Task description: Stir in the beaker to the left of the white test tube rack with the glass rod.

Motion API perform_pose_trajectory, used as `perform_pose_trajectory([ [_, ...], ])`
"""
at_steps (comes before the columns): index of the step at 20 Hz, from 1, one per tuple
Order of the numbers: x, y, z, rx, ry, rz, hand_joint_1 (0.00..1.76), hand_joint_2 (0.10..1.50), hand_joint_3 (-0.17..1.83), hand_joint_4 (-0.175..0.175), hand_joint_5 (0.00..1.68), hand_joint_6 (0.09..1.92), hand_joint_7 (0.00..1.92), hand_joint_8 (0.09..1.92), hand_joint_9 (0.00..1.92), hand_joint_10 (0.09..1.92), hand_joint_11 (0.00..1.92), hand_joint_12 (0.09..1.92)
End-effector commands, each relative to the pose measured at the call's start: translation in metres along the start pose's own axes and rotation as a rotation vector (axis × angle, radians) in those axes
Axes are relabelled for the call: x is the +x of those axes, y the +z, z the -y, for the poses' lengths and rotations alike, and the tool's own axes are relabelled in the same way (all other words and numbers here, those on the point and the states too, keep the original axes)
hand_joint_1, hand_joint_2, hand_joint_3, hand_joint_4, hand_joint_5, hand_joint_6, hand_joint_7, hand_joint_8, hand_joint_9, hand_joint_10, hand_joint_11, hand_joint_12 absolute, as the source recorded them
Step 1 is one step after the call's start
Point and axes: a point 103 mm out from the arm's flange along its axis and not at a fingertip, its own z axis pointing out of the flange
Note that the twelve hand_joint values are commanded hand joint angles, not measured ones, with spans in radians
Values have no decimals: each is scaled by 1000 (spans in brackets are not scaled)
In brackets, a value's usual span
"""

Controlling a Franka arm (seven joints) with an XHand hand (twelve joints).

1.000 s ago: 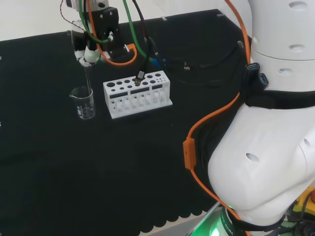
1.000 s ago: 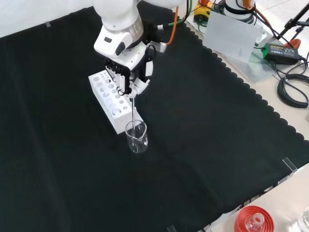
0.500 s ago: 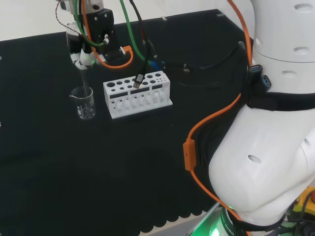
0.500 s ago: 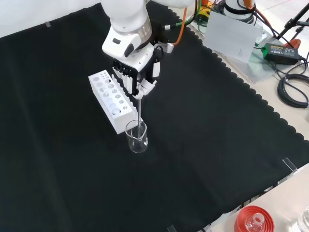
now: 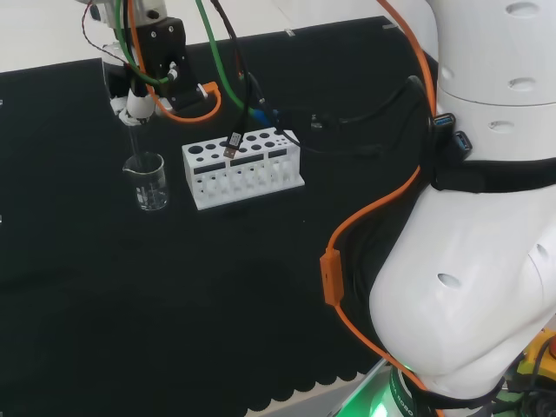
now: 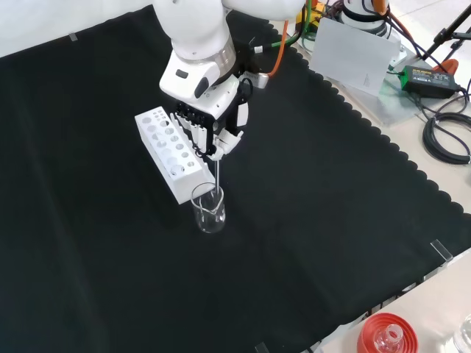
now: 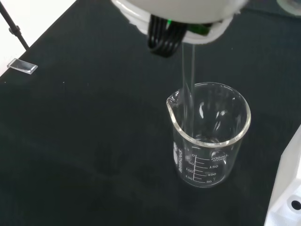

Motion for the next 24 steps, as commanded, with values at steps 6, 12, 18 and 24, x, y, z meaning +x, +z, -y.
perform_pose_trajectory([
  [6, -6, -3, -1, -23, -21, -18, 1318, 656, 724, -175, 1117, 721, 1311, 884, 1805, 375, 1623, 667],
  [12, -8, -3, -3, -8, -11, -14, 1318, 655, 726, -175, 1117, 722, 1312, 884, 1805, 374, 1623, 667],
  [18, -10, -2, -5, -6, -13, -12, 1318, 653, 729, -175, 1117, 724, 1313, 883, 1806, 374, 1623, 668],
  [24, -11, -2, -6, -4, -9, -6, 1319, 651, 732, -175, 1117, 725, 1314, 882, 1806, 374, 1623, 668],
])
